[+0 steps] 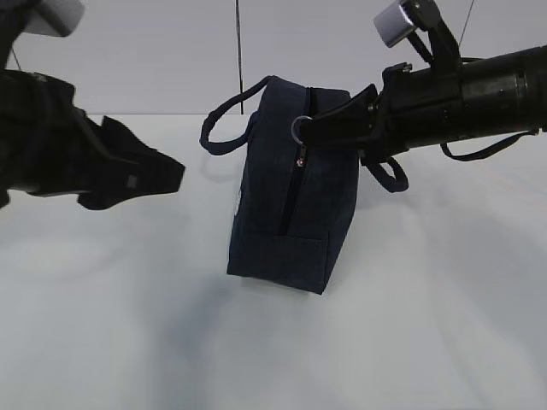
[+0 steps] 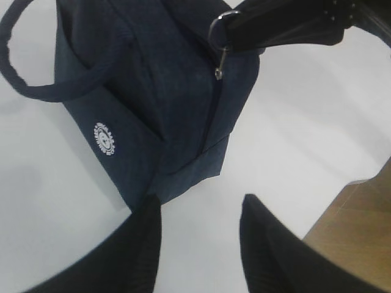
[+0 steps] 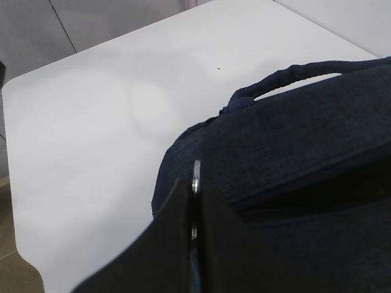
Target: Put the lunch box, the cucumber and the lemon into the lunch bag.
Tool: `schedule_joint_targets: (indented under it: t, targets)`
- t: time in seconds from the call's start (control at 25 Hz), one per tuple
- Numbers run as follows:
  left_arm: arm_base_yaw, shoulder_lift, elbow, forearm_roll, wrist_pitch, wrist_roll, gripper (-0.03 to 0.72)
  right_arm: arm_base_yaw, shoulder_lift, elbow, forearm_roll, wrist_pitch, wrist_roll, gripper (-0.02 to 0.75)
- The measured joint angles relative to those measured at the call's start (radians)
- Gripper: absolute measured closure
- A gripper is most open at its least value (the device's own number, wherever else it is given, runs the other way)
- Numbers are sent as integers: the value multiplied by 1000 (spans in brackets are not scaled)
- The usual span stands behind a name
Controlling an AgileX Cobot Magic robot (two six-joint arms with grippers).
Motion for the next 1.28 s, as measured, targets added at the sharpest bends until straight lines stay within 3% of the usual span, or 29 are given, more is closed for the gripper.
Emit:
schedule_joint_targets:
  t: [0.2,0.4,0.92,1.28]
  targets:
    - [-66,87,0,-18,-86,20,367,0,0,0,2,-1,7,737]
    - [-93,176,0,-22,-161,49,276,0,0,0,2,-1,11,737]
    - [-96,331,0,58,-405,58,257,0,0,0,4,-2,16,737]
    - [-98,439,-52,64,-443,59,258,0,0,0,4,-2,21,737]
